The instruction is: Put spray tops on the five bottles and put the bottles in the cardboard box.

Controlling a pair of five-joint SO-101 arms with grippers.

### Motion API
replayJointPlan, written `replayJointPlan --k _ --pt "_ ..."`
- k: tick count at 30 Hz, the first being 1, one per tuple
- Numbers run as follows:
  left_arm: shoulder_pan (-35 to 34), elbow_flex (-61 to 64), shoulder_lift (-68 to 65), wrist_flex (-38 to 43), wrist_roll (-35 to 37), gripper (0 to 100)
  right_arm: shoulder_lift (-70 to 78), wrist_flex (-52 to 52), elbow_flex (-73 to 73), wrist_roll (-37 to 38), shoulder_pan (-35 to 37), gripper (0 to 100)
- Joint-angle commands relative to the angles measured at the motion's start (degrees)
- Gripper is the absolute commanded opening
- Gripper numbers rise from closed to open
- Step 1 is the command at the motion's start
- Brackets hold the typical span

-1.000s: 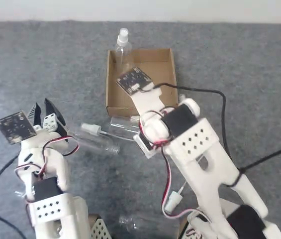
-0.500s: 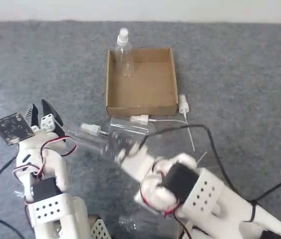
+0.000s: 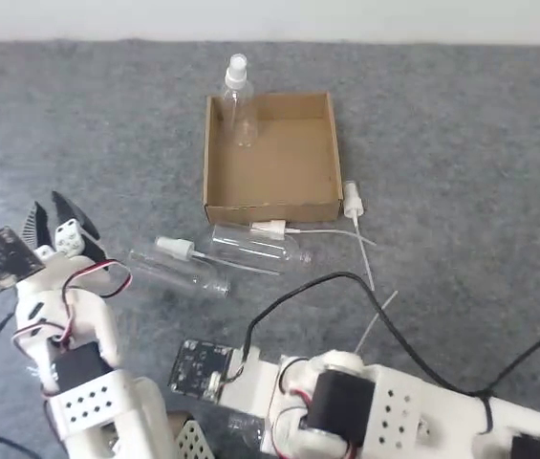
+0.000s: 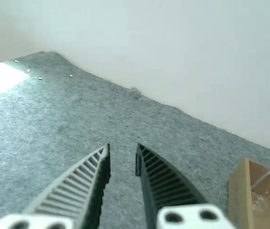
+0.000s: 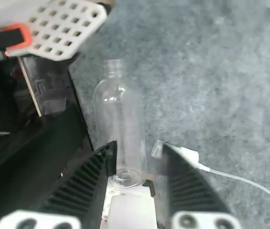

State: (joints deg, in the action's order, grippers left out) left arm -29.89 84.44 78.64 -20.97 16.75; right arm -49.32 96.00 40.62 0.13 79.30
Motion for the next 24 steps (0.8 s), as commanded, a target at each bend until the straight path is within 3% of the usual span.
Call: replayJointPlan --k 1,8,17,24 --pt "-1.14 -0.66 0.53 1.76 0.97 8 5.41 -2.15 -0.44 -0.70 2.59 23.6" --pt "-1.14 -0.66 0.53 1.76 0.97 8 15.43 -13.49 4.66 -0.70 2.77 24.3" --pt "-1.14 -0.75 0.53 1.76 0.97 8 17.54 -14.81 6.33 -0.44 3.21 24.3" --pt "-1.14 -0.75 0.53 1.85 0.97 8 17.54 -22.02 13.36 -0.18 2.95 24.2"
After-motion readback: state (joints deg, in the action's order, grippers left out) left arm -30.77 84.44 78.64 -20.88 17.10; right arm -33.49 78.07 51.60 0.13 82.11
